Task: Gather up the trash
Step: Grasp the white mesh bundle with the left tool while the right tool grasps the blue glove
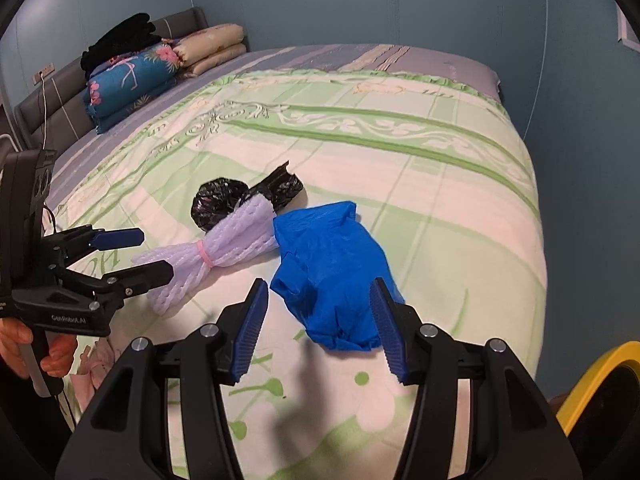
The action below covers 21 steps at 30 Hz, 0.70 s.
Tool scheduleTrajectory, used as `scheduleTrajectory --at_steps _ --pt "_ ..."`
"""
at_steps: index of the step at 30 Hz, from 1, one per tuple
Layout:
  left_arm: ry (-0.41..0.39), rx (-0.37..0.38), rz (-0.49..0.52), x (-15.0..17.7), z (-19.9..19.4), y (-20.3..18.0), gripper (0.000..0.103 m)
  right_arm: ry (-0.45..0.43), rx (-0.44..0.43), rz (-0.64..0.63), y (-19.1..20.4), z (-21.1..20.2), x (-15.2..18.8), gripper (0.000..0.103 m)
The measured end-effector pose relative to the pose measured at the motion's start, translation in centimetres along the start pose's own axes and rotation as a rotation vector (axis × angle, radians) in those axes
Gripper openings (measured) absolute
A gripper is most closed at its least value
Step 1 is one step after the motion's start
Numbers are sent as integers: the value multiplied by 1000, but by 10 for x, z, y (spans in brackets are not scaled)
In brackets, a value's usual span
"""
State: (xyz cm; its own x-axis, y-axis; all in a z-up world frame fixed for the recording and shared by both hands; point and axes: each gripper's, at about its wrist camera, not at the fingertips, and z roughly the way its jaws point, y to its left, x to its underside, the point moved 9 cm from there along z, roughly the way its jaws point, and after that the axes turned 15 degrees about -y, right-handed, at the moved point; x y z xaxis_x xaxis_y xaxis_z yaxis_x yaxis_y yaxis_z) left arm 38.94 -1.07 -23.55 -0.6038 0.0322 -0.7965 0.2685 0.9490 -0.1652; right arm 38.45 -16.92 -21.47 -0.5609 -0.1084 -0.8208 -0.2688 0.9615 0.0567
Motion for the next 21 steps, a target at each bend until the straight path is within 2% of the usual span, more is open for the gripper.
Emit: scheduleTrajectory --at_steps 6,10,17,21 --pt "14 8 -2 2 13 -2 87 10 20 7 -4 18 3 50" --pt "29 30 -1 4 20 -7 82 18 38 1 -7 28 6 50" --pt "73 30 -6 16 35 -7 64 27 73 -4 -16 39 11 49" --pt "79 15 -8 19 38 -5 48 18 98 -33 -18 40 11 40"
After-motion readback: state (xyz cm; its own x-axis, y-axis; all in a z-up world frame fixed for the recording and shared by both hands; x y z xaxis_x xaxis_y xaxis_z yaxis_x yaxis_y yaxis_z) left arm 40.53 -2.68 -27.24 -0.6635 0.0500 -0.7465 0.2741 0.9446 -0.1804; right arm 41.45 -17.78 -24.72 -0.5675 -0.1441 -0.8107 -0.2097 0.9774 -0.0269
